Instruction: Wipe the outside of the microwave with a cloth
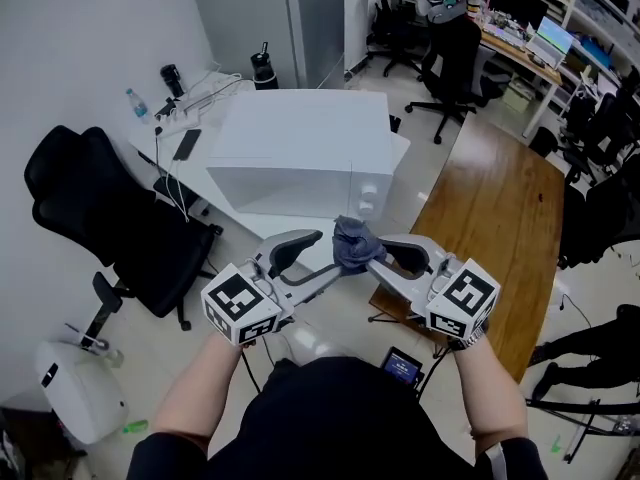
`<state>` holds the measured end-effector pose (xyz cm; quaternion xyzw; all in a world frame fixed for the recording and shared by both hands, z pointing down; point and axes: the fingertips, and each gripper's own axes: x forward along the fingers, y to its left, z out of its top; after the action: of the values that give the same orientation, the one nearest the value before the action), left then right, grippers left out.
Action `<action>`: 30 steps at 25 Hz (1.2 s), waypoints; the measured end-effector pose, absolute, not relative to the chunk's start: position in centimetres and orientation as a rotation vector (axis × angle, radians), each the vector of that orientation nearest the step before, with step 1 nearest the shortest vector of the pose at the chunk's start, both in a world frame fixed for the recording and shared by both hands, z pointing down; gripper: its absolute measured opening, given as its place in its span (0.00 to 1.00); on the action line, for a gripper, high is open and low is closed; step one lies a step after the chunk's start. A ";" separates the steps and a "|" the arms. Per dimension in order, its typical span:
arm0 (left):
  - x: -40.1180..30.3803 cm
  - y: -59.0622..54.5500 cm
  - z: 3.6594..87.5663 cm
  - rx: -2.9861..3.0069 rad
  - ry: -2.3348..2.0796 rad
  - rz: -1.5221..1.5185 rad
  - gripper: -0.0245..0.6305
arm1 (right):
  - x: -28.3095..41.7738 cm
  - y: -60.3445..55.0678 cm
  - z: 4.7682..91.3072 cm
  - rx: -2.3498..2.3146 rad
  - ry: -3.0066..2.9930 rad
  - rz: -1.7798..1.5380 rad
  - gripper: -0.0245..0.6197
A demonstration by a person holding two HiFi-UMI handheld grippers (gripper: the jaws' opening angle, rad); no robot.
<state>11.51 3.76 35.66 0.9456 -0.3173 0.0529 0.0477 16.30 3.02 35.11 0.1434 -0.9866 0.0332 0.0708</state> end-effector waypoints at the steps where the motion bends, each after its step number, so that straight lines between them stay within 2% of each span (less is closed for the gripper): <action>1: 11.8 4.3 35.5 2.892 -0.939 0.153 0.39 | 15.9 3.7 34.7 0.381 -2.973 0.090 0.19; 7: 12.4 6.7 34.7 2.896 -0.836 0.078 0.37 | 14.0 6.3 33.8 0.176 -2.976 0.034 0.19; 12: 10.8 7.2 34.3 2.873 -0.941 0.049 0.20 | 12.5 6.4 33.6 0.176 -2.965 -0.005 0.19; 14: 9.9 7.2 34.5 2.858 -1.013 0.055 0.16 | 12.0 6.3 33.8 0.204 -2.953 -0.033 0.21; 20: 7.4 7.0 35.0 2.795 -1.207 0.056 0.14 | 9.9 5.9 34.6 0.253 -2.930 -0.041 0.26; 30: 0.6 5.3 35.4 2.667 -1.530 0.078 0.12 | 7.2 2.6 34.9 0.342 -2.909 -0.030 0.27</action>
<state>0.55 5.34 35.42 0.8667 -0.4971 0.0254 0.0331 7.22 2.55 34.85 0.1162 -0.9875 -0.0102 0.1059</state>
